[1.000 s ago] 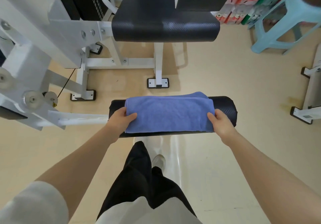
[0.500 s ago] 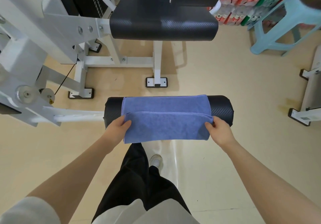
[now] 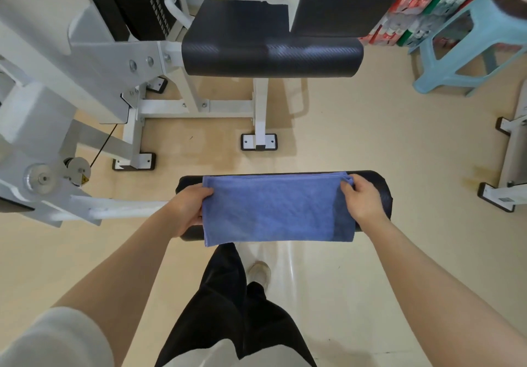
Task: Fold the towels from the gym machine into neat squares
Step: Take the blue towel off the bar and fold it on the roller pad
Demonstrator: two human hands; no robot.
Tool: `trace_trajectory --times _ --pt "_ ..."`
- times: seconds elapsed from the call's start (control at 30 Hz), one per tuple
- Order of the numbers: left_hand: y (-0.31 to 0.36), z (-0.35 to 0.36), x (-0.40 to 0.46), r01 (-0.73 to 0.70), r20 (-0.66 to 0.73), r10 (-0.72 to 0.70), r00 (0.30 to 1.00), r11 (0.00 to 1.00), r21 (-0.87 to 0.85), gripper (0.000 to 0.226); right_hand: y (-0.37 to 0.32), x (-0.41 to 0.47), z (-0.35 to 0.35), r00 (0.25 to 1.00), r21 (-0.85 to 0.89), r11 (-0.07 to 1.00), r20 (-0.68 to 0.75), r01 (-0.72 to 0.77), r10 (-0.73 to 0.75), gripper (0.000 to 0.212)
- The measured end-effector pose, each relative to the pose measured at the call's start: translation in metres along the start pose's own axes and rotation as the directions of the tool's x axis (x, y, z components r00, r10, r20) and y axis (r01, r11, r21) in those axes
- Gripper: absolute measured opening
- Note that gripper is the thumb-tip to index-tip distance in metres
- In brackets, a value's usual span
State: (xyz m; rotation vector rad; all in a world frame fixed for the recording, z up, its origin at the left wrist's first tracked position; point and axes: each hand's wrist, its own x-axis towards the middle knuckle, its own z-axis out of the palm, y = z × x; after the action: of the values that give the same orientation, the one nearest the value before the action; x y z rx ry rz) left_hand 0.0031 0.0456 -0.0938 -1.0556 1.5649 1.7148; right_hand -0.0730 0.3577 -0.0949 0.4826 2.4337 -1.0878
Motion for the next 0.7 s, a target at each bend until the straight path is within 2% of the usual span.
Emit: trace_trajectory --times 0.13,0.3,0.4,0.43,0.47,0.5,0.53,0.57,0.6,0.63,0.7 --pt "-0.002 0.009 0.001 -0.123 -0.072 0.14 0.988 0.971 0.204 0.027 -0.003 0.008 -0.001 1.0 -0.072 0.997 -0.025 -0.009 0.007 0.03" --pt "-0.001 0.013 0.008 -0.227 -0.13 0.343 0.93 0.817 0.53 0.021 -0.001 0.012 0.0 0.997 -0.108 0.993 -0.072 -0.039 0.031 0.033" --pt "-0.003 0.009 0.011 -0.11 -0.218 0.361 0.907 0.702 0.704 0.02 -0.01 0.01 0.003 0.992 -0.167 0.984 -0.117 -0.067 0.048 0.019" --pt "-0.003 0.009 0.009 -0.047 -0.266 0.386 0.883 0.637 0.769 0.022 -0.013 0.007 0.005 0.988 -0.226 0.972 -0.152 -0.061 0.027 0.02" --pt "-0.006 0.01 0.009 -0.02 -0.3 0.492 0.817 0.544 0.839 0.026 -0.014 0.002 0.008 0.98 -0.334 0.942 -0.193 -0.018 -0.05 0.031" --pt "-0.01 0.012 0.009 -0.037 -0.253 0.643 0.723 0.402 0.915 0.033 -0.015 -0.004 0.013 0.961 -0.451 0.891 -0.215 0.063 -0.176 0.042" --pt "-0.014 0.018 0.009 -0.06 -0.151 0.765 0.626 0.24 0.969 0.04 -0.015 -0.011 0.021 0.928 -0.525 0.832 -0.191 0.178 -0.319 0.049" --pt "-0.017 0.027 0.009 -0.123 -0.019 0.841 0.541 0.101 0.987 0.044 -0.017 -0.019 0.031 0.903 -0.554 0.779 -0.106 0.293 -0.416 0.052" --pt "-0.019 0.038 0.009 -0.211 0.126 0.855 0.504 -0.019 0.977 0.046 -0.021 -0.028 0.043 0.892 -0.543 0.747 0.007 0.383 -0.452 0.054" --pt "-0.023 0.05 0.011 -0.278 0.251 0.824 0.507 -0.119 0.953 0.05 -0.025 -0.036 0.058 0.883 -0.513 0.732 0.13 0.449 -0.451 0.056" --pt "-0.03 0.071 0.012 -0.35 0.39 0.71 0.587 -0.213 0.912 0.057 -0.024 -0.046 0.085 0.823 -0.521 0.639 0.305 0.566 -0.48 0.057"
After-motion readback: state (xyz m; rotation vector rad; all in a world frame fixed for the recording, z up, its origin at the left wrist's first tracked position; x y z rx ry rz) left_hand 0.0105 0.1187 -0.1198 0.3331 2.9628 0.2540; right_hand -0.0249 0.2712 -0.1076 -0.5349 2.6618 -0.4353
